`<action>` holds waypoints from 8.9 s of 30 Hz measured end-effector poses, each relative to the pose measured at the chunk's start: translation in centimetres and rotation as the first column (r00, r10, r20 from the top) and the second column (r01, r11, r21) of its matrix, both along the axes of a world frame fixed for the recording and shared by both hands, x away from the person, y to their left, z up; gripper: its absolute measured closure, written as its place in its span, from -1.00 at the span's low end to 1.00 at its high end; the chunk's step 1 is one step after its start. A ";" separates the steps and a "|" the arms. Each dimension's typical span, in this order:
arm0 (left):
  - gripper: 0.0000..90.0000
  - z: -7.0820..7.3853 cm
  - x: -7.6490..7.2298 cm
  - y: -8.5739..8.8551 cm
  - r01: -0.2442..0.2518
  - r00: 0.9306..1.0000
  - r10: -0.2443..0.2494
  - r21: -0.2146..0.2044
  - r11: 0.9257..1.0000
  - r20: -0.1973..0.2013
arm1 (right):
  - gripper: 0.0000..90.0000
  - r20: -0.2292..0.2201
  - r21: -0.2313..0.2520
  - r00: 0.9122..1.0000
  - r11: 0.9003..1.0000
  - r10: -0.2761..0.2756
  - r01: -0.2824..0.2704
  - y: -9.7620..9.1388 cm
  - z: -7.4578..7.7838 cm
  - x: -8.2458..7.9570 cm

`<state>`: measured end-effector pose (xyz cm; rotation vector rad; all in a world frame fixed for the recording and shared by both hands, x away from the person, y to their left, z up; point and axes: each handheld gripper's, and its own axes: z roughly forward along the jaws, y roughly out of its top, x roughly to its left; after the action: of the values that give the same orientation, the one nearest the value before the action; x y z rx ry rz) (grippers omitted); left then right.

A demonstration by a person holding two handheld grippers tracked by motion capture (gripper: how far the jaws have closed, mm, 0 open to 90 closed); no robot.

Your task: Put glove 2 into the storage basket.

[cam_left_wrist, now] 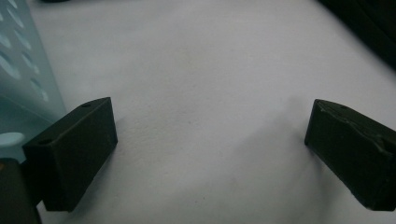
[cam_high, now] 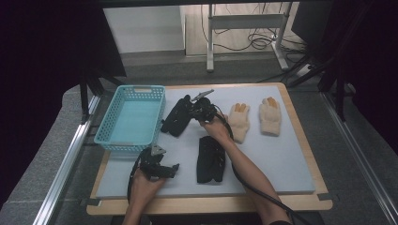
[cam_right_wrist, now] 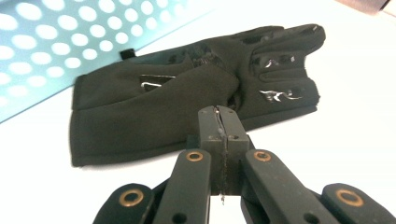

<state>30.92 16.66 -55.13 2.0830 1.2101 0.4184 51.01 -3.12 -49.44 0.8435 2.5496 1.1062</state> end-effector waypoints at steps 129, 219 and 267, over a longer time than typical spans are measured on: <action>-0.94 0.0 0.0 0.0 0.000 1.000 0.000 0.002 1.000 0.002 | 0.93 -0.051 0.086 0.994 0.992 0.092 -0.087 -3.5 6.9 -6.0; -0.98 0.0 -0.1 1.3 -0.025 1.000 0.026 0.015 1.000 -0.006 | 0.67 -0.038 0.012 0.992 0.992 0.124 -0.123 -8.9 -3.1 -16.7; -0.95 3.1 -0.7 0.3 0.113 0.994 -0.113 -0.005 0.994 0.001 | -0.71 0.052 -0.044 0.971 0.971 -0.234 0.237 -22.2 -3.7 -14.6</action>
<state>30.23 16.97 -51.98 2.1347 1.0850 0.3629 36.42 -25.36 -53.14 1.0621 2.3541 0.9731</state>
